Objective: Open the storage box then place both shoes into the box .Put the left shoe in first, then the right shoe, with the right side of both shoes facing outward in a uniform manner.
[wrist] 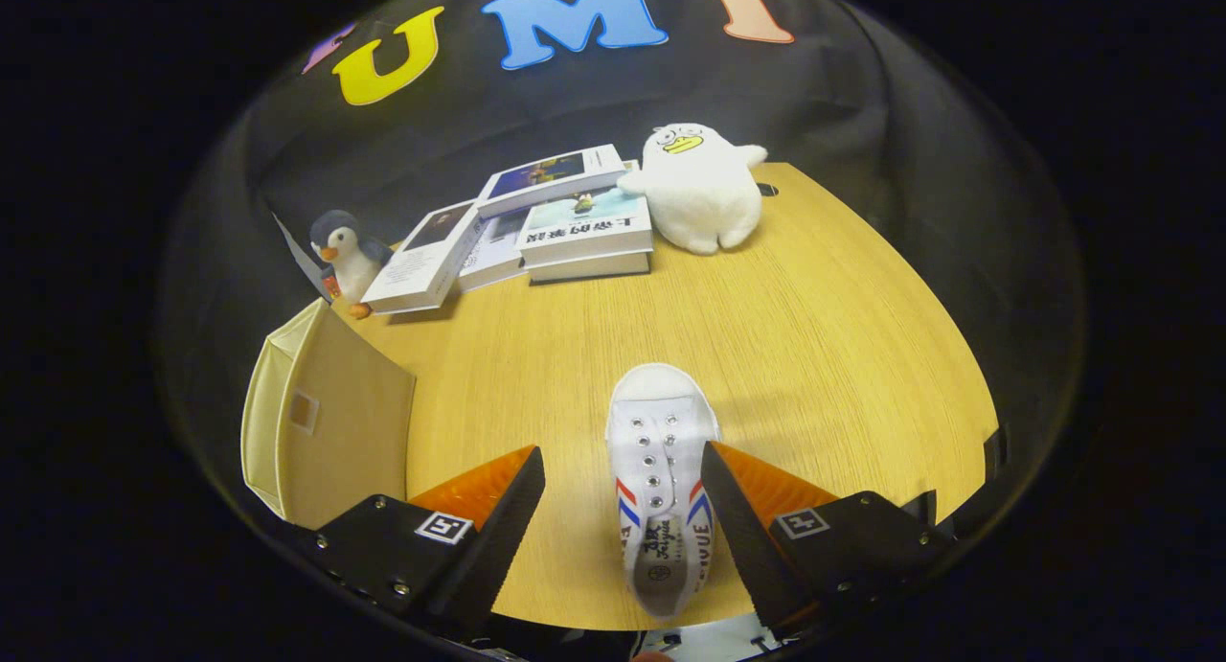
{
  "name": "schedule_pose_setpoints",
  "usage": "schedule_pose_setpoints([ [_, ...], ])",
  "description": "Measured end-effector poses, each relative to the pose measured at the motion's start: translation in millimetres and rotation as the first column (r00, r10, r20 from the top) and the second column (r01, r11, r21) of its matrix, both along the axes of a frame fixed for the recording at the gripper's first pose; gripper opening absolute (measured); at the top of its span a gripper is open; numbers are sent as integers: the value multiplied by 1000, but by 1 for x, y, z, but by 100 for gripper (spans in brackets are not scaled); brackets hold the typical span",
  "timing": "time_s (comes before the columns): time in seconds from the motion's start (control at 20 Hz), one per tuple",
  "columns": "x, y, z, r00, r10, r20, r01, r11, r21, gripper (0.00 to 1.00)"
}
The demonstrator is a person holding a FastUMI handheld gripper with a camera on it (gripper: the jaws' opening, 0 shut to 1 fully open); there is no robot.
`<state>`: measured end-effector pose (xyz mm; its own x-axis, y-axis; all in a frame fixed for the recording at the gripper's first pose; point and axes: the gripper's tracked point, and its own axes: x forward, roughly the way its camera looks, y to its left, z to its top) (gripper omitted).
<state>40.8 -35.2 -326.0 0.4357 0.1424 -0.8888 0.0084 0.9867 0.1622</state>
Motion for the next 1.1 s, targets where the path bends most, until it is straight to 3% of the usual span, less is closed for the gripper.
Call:
schedule_pose_setpoints([
  [0.35, -15, -34, -39, 995, -8, -96, 3, 999, -54, 99],
  [1.0, -23, -37, -59, 979, -60, -196, 72, 996, 58, 99],
  [1.1, -24, -29, -61, 975, -73, -208, 97, 989, 112, 91],
])
